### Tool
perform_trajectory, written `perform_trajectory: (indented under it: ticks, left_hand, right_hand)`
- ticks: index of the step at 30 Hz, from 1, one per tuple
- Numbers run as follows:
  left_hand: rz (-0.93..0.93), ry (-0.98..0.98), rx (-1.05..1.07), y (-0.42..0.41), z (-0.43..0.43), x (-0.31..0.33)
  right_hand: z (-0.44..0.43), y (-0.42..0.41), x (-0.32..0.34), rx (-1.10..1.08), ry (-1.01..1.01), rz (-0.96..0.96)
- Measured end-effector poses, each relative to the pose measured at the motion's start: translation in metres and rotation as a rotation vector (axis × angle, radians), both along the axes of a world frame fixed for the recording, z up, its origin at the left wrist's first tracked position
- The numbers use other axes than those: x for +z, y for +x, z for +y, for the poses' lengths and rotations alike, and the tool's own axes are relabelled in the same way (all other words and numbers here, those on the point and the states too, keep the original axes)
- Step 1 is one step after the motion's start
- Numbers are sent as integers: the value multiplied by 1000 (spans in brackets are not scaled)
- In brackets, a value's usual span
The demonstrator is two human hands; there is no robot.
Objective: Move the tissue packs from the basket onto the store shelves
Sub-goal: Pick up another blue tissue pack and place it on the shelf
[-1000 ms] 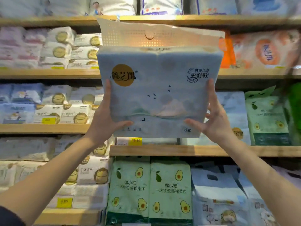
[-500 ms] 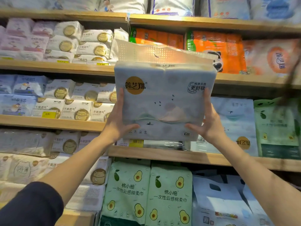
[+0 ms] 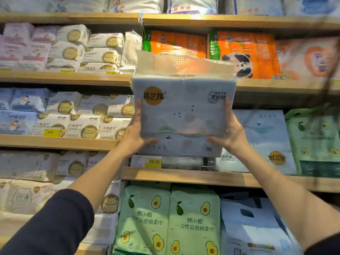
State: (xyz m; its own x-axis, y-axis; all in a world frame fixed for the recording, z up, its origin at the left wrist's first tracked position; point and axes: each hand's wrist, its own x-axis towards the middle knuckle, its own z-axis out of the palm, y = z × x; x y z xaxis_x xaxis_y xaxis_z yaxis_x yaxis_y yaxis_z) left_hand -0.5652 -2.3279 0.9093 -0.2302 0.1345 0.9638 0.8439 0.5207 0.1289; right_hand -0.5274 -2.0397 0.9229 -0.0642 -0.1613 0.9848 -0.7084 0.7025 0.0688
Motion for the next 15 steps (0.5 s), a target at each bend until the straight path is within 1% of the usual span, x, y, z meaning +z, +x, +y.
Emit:
perform_trajectory:
  ticks: [5, 8, 12, 15]
  left_hand:
    - [-19, 62, -88, -22, 1, -23]
    - [-40, 91, -26, -28, -2, -26]
    - [-38, 11, 0, -30, -4, -21]
    - [-92, -48, 5, -35, -4, -19]
  right_hand:
    - [-2, -14, 1, -2, 54, -38]
    - [-4, -24, 0, -13, 91, -37]
    - [-2, -38, -11, 18, 26, -120]
    - [5, -45, -19, 11, 32, -177]
